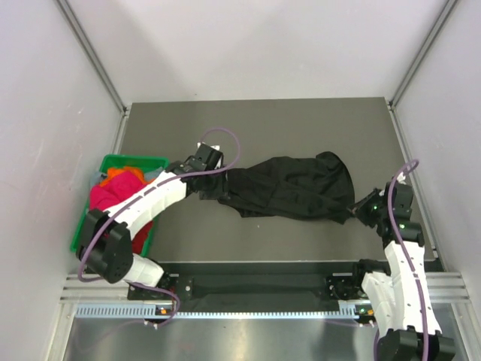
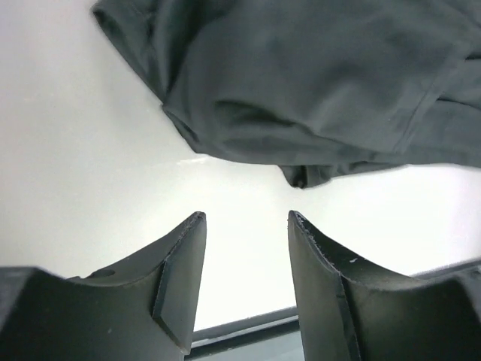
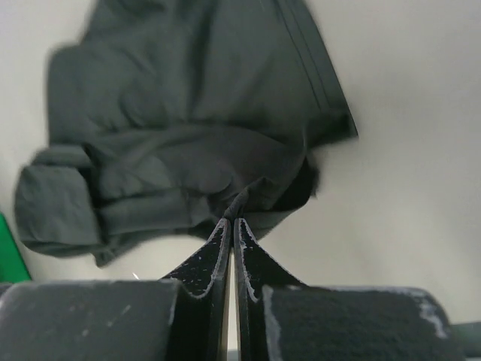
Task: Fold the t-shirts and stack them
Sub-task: Flatten the tshirt out
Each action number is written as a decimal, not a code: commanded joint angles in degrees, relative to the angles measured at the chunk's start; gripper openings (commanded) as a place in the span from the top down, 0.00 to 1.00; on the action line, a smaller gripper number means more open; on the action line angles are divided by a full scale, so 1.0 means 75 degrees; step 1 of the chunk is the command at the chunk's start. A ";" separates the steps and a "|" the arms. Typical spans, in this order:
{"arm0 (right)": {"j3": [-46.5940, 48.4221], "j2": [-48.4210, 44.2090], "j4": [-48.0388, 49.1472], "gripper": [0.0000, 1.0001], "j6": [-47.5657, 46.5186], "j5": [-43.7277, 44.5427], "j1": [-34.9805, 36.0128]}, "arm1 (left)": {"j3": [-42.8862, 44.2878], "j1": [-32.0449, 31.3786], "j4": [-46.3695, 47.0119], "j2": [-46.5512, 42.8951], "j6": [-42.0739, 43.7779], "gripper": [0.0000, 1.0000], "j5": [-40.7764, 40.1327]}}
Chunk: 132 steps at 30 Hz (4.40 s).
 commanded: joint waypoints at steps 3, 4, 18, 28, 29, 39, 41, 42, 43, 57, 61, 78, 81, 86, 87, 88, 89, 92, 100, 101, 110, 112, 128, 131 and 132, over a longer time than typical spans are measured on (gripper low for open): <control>-0.0134 -0.0368 0.0408 1.00 -0.0262 -0.0407 -0.0032 | 0.0545 -0.0249 0.0675 -0.0228 0.0620 0.47 0.0645; -0.0134 -0.0333 0.0478 1.00 -0.0320 -0.0407 -0.0032 | 0.0603 -0.0447 0.0722 -0.0065 0.0725 0.47 0.0657; -0.0309 -0.0051 0.0982 1.00 -0.0426 -0.0535 -0.0008 | 0.2290 -0.1620 0.0794 0.2688 0.1299 0.46 -0.0125; -0.0368 0.0066 0.1228 1.00 -0.0414 -0.0594 -0.0008 | 0.3064 -0.1890 0.0876 0.3989 0.1252 0.43 -0.0502; -0.0368 0.0101 0.1240 1.00 -0.0414 -0.0606 -0.0008 | 0.3262 -0.1879 0.0829 0.4119 0.1276 0.43 -0.0549; -0.0031 0.0522 0.1381 1.00 -0.0344 -0.0337 -0.0008 | 0.5277 -0.1855 -0.1138 0.4158 0.1358 1.00 -0.2984; 0.0415 0.1047 0.1276 1.00 -0.0414 -0.0290 -0.0008 | 0.6176 -0.1703 -0.1572 0.3864 0.1359 1.00 -0.3919; 0.0974 0.1236 0.1252 1.00 -0.0414 -0.0243 -0.0020 | 0.6461 -0.1621 -0.1795 0.3700 0.1335 1.00 -0.4145; 0.1293 0.1412 0.1229 1.00 -0.0344 -0.0138 -0.0020 | 0.6951 -0.1377 -0.1774 0.3327 0.1358 1.00 -0.4287; 1.0609 0.5668 0.0587 1.00 -0.0296 -0.0010 -0.0032 | 1.0192 0.1743 0.0147 0.1839 0.0538 1.00 -0.1981; 0.9444 0.4978 0.0292 1.00 -0.0542 0.0237 -0.0020 | 0.7751 0.1731 0.0698 0.0526 0.0375 1.00 -0.0927; 0.2198 0.1155 -0.0763 1.00 -0.0777 0.2943 -0.0090 | -0.3229 -0.0822 0.1557 -0.3754 -0.2591 0.62 0.0202; 0.2292 0.1238 -0.0776 1.00 -0.0836 0.3213 -0.0090 | -0.2552 -0.0836 0.0467 -0.3988 -0.2230 0.54 -0.0583; 0.2117 0.1179 -0.0495 1.00 -0.0696 0.2899 -0.0090 | -0.1541 -0.0742 -0.0285 -0.3651 -0.1631 0.45 -0.1791; 0.2082 0.1144 -0.0459 1.00 -0.0649 0.2747 -0.0102 | -0.1401 -0.0672 -0.0262 -0.3301 -0.1549 0.45 -0.1711; 0.2012 0.1109 -0.0424 1.00 -0.0637 0.2653 -0.0102 | -0.1400 -0.0660 -0.0192 -0.3112 -0.1559 0.46 -0.1594; 0.1907 0.1074 -0.0343 1.00 -0.0625 0.2547 -0.0090 | -0.1400 -0.0648 -0.0087 -0.2762 -0.1571 0.48 -0.1256; 0.1661 0.0922 -0.0202 1.00 -0.0590 0.2160 -0.0102 | -0.1540 -0.0660 0.0359 -0.2222 -0.1664 0.54 -0.0295; 0.1320 0.0757 -0.0002 1.00 -0.0625 0.1773 -0.0090 | -0.2863 -0.0718 0.1867 -0.2079 -0.2017 0.53 0.1276; 0.1285 0.0746 0.0044 1.00 -0.0637 0.1761 -0.0102 | -0.2981 -0.0718 0.2068 -0.2114 -0.2040 0.53 0.1452; 0.1132 0.0640 0.0174 1.00 -0.0601 0.1527 -0.0102 | -0.3333 -0.0906 0.1358 -0.1809 -0.2707 0.53 0.1268; 0.1109 0.0594 0.0186 1.00 -0.0637 0.1550 -0.0090 | -0.3438 -0.0929 0.1297 -0.1984 -0.2894 0.53 0.1150; 0.0874 0.0406 0.0338 1.00 -0.0707 0.1468 -0.0090 | -0.3533 -0.1819 0.1801 -0.1611 -0.3915 0.64 0.1126; 0.0874 0.0406 0.0303 1.00 -0.0754 0.1492 -0.0102 | -0.3486 -0.1913 0.1708 -0.1330 -0.3938 0.66 0.1033; 0.0886 0.0394 0.0291 1.00 -0.0766 0.1503 -0.0102 | -0.3486 -0.1948 0.1672 -0.1283 -0.3950 0.66 0.1009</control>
